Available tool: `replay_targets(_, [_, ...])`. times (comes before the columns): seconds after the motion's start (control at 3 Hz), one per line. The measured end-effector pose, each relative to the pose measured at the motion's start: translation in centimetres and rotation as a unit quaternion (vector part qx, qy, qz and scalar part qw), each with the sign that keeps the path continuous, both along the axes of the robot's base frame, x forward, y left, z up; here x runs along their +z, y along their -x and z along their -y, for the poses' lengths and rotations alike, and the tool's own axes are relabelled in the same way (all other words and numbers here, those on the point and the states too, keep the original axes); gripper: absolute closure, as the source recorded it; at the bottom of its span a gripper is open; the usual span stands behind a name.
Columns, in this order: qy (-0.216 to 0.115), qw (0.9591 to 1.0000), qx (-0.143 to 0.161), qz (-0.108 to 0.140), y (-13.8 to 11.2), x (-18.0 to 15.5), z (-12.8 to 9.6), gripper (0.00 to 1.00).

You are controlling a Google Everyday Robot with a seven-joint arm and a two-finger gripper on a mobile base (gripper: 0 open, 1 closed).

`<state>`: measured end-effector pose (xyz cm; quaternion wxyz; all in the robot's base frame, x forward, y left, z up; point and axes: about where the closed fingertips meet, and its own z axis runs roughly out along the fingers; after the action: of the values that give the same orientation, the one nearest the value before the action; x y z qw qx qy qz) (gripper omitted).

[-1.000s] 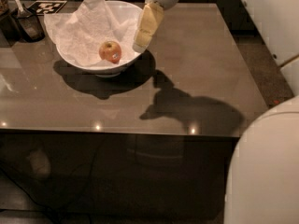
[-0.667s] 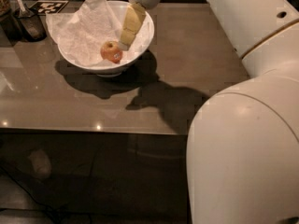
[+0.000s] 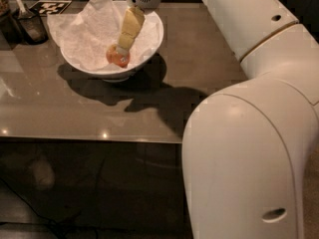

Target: Pick apple from white bowl

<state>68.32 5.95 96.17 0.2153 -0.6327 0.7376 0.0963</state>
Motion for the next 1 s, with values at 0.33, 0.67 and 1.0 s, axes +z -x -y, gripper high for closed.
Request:
replay_targets(0.33, [0.011, 0.9998, 0.008, -0.017, -2.9, -2.3, -4.2, 0.0])
replay_targets(0.67, [0.002, 1.0, 0.005, -0.007, -3.7, -2.3, -4.8, 0.0])
replay_targets(1.0, [-0.009, 0.9999, 0.004, -0.013, -4.4, -3.5, -5.6, 0.0])
